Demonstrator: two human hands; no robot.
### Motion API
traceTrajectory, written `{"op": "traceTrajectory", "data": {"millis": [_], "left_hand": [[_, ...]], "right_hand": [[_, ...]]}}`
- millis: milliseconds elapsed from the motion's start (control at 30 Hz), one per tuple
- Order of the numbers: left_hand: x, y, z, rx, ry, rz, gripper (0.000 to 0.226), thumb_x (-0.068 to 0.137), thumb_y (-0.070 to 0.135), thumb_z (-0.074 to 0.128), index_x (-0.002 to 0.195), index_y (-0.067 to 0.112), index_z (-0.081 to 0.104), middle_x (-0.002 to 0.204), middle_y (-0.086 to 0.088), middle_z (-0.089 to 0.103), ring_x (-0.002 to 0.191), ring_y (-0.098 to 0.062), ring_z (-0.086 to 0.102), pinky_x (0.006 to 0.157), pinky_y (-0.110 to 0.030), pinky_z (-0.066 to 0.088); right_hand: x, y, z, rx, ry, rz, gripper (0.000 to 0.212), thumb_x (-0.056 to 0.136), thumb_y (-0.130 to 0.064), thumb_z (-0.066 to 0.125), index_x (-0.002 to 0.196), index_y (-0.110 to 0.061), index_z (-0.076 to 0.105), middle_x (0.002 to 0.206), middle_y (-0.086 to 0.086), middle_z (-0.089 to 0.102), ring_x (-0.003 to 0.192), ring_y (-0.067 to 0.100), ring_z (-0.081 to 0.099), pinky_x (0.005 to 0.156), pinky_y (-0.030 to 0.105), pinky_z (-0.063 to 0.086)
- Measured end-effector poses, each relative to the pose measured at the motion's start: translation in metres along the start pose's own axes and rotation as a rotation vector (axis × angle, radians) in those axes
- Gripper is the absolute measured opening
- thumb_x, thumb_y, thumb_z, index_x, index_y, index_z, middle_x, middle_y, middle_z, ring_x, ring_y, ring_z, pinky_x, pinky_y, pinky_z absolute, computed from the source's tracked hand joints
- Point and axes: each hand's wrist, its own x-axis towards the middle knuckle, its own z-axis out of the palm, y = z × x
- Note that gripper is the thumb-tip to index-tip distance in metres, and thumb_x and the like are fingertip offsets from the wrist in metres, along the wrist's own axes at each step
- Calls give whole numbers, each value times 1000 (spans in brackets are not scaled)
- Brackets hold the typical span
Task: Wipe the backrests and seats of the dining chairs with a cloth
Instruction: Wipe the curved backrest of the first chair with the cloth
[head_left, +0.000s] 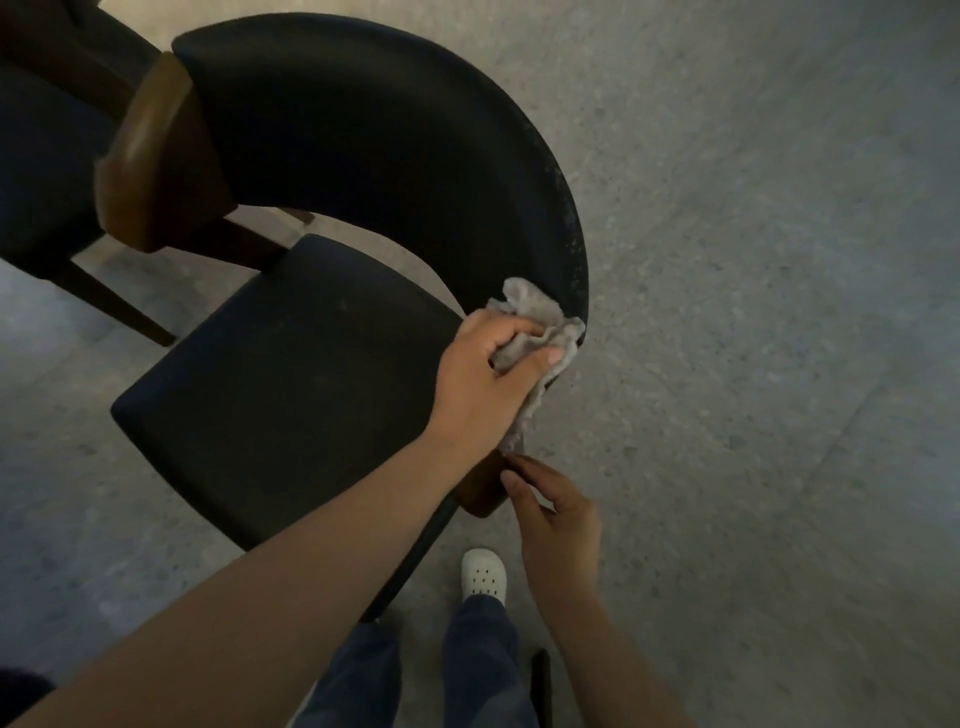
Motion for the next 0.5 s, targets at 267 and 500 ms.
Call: {"op": "traceTrajectory", "data": {"millis": [267, 500], "left_hand": [[14, -28, -11, -105, -90, -325, 11, 86, 33, 70, 90, 23, 68, 81, 11, 66, 73, 3, 63, 62, -14, 49], [1, -38, -28, -86, 43, -256, 3, 87, 31, 68, 85, 31, 66, 83, 12, 67, 72, -1, 65, 61, -13, 51]], "right_hand": [[1, 0, -3, -22, -21, -4, 19, 88, -21, 67, 102, -34, 69, 96, -31, 66, 96, -10, 61, 81, 8, 48], [16, -26, -5, 46, 143, -80, 21, 95, -31, 54, 113, -34, 64, 100, -29, 67, 97, -9, 62, 76, 6, 47]]}}
